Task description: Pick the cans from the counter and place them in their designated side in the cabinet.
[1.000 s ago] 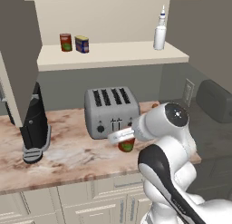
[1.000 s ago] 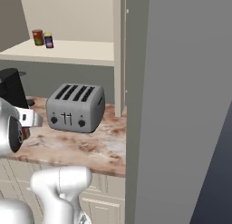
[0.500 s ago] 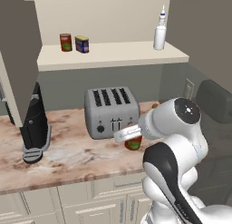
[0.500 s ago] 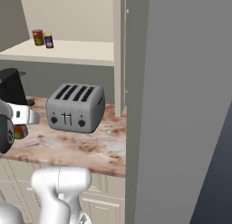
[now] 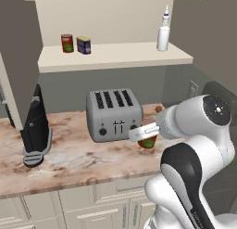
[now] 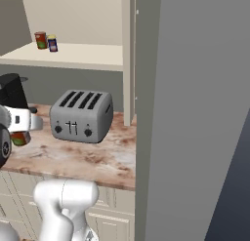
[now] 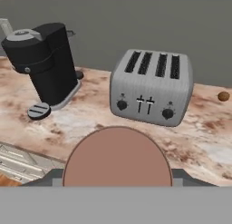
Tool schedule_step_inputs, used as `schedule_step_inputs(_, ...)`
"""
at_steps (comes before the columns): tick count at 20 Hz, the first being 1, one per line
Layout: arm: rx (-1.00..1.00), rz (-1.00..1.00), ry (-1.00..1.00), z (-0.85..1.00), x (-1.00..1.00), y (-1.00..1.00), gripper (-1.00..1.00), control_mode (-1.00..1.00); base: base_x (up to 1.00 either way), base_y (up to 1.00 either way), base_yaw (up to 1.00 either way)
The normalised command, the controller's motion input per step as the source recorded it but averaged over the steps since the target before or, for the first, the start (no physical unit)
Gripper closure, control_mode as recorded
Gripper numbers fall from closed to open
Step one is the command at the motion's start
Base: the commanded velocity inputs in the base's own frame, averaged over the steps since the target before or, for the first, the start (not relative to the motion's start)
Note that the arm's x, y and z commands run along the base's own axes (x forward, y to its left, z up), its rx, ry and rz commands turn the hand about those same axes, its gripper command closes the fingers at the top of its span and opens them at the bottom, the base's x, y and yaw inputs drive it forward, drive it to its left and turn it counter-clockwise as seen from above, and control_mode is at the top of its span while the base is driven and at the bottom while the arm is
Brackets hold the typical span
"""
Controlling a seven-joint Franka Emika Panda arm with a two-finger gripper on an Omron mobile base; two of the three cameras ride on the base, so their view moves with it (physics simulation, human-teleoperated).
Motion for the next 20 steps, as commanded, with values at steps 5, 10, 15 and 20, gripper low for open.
schedule_step_inputs(5, 0.03, 0.00, -0.11, 0.26, -0.11, -0.11, 1.00, -1.00, 0.00, 0.00, 0.00)
schedule_step_inputs(10, 0.03, 0.00, -0.11, 0.27, -0.02, -0.07, 1.00, -1.00, 0.00, 0.00, 0.00)
schedule_step_inputs(15, 0.03, 0.00, -0.10, 0.28, 0.00, -0.05, 1.00, -1.00, 0.00, 0.00, 0.00)
schedule_step_inputs(20, 0.02, 0.00, -0.11, 0.33, 0.00, -0.05, 1.00, -1.00, 0.00, 0.00, 0.00)
